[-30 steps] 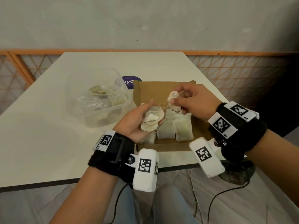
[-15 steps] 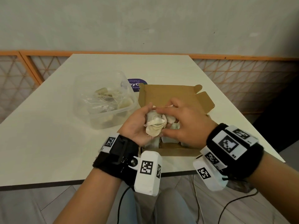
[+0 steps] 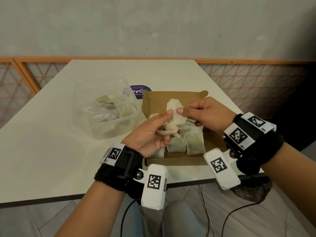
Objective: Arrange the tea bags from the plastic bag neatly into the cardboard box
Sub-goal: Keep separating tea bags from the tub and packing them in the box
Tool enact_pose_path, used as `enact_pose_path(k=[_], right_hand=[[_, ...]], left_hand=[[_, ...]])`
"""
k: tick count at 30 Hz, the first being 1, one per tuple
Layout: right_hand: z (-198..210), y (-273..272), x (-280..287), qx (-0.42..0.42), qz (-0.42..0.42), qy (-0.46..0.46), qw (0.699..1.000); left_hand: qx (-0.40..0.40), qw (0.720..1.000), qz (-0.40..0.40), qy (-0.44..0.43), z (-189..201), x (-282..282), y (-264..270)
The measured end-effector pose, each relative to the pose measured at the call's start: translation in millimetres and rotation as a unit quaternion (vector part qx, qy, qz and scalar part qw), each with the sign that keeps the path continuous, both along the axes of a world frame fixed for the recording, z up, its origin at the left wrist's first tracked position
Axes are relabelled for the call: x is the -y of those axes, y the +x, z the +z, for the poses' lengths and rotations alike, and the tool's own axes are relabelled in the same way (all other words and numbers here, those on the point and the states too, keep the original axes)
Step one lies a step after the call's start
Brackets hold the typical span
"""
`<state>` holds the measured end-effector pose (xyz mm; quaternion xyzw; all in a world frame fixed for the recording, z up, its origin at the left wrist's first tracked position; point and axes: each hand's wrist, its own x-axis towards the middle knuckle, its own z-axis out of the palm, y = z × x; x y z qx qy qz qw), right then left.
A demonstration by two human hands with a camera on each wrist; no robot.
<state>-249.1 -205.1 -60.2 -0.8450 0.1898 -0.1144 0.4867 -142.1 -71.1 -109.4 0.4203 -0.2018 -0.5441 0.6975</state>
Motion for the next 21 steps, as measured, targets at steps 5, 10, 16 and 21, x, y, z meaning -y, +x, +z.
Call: enact_pose_path(k=[5,10,16,21], right_hand=[[-1,1,6,0.013,-0.037,0.004,0.999],[3,-9,15,0.081,-0.019,0.101,0.991],[12,-14,15,0.057,0.038,0.114,0.991],[17,-9,6,0.048,0.043,0.074,0.995]], left_hand=[[-0.02,0.998,0.051,0.015,-1,2,0],[-0.017,0.996,0.085,0.025,-2,5,-2],[0.011,0.994,0.105,0.034,-2,8,-4],[0.05,0.992,0.103,0.045,-2,8,-6]])
